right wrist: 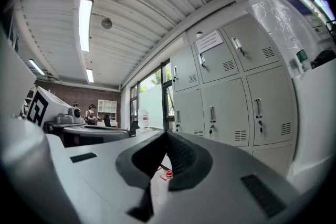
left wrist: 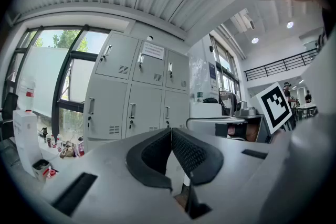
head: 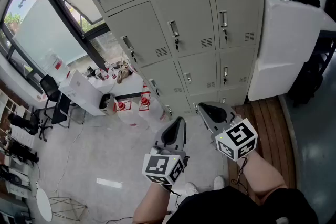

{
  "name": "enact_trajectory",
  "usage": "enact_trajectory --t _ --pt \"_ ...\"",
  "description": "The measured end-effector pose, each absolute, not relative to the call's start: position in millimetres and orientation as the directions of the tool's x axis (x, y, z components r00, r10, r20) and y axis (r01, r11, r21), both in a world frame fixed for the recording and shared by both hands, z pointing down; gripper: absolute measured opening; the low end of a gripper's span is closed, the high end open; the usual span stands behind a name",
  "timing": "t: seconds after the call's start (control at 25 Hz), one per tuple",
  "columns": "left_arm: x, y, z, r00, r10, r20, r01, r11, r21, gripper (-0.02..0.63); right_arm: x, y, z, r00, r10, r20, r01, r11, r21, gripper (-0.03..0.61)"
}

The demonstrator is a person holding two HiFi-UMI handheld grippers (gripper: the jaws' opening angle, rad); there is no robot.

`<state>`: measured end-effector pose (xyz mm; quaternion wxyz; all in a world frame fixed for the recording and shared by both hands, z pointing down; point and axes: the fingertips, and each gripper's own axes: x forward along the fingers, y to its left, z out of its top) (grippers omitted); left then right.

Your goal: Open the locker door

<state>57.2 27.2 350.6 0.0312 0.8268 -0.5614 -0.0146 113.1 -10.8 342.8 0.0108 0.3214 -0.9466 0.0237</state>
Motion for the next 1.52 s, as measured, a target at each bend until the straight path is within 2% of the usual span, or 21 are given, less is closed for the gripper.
enact_trajectory --t 0.68,1.52 --pt "24.1 28.3 353.4 0.382 -0.924 0.008 -0.922 -0.380 0.077 0.017 76.9 -8.5 340.4 -0.789 -0.614 0.029 -0.614 0.789 -0.004 0.054" --pt "-87.8 40.4 363.2 0.434 -0.901 -0.016 -0.894 -0.433 0.111 0.017 -37.0 2.4 343.0 -0.761 -0.646 0.061 -0.645 0.763 0.029 0.054"
